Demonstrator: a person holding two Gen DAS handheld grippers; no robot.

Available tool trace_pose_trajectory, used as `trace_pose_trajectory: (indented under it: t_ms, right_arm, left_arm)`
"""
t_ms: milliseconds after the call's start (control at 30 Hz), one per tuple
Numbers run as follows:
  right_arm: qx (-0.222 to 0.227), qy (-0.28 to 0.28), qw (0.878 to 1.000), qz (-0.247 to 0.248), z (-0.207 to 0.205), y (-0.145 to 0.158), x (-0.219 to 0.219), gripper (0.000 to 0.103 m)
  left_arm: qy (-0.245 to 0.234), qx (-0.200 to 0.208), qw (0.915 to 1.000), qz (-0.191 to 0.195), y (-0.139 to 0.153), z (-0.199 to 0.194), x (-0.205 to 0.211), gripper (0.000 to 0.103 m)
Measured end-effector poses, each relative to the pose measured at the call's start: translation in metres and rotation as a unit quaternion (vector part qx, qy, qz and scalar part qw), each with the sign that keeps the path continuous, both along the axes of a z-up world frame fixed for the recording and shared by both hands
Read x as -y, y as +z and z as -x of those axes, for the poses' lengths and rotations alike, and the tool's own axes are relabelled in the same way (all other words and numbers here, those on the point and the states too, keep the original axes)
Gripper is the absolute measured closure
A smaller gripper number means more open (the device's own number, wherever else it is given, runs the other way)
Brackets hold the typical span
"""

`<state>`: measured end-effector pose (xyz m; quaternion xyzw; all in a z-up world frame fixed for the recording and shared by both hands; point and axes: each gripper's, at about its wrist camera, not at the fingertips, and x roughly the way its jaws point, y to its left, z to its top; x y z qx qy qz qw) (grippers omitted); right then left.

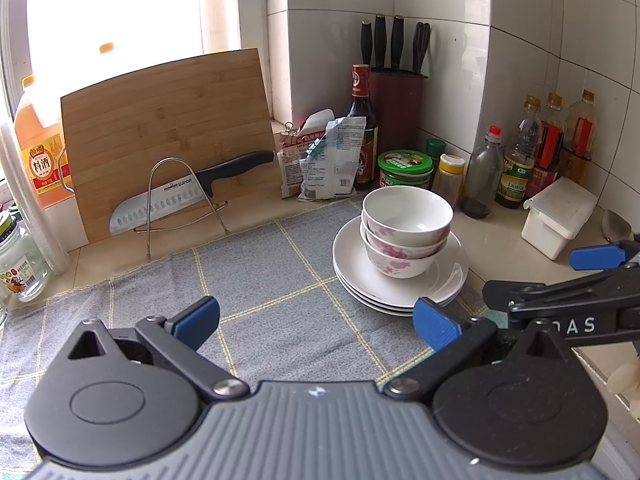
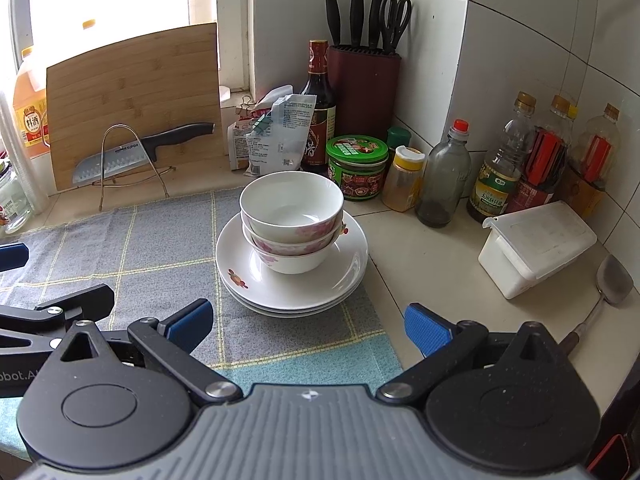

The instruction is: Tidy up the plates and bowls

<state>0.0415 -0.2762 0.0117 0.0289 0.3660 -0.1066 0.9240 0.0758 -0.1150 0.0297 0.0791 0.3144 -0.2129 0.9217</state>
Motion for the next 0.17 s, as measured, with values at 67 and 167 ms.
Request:
trace_pose_trajectory:
  t_ms: [67, 167]
  right_arm:
    - [0.001, 0.0, 1.0, 0.0, 0.0, 0.0001, 0.0004, 0.0]
    - [0.0, 0.0, 1.0, 0.0, -0.0002, 0.0001, 0.0007, 0.0]
  left_arm:
    - [0.0, 0.0, 1.0, 0.0, 0.0004, 0.0001, 0.0002, 0.001]
    - [-0.001, 0.0, 1.0, 0.0, 0.0007, -0.0001, 0.0007, 0.001]
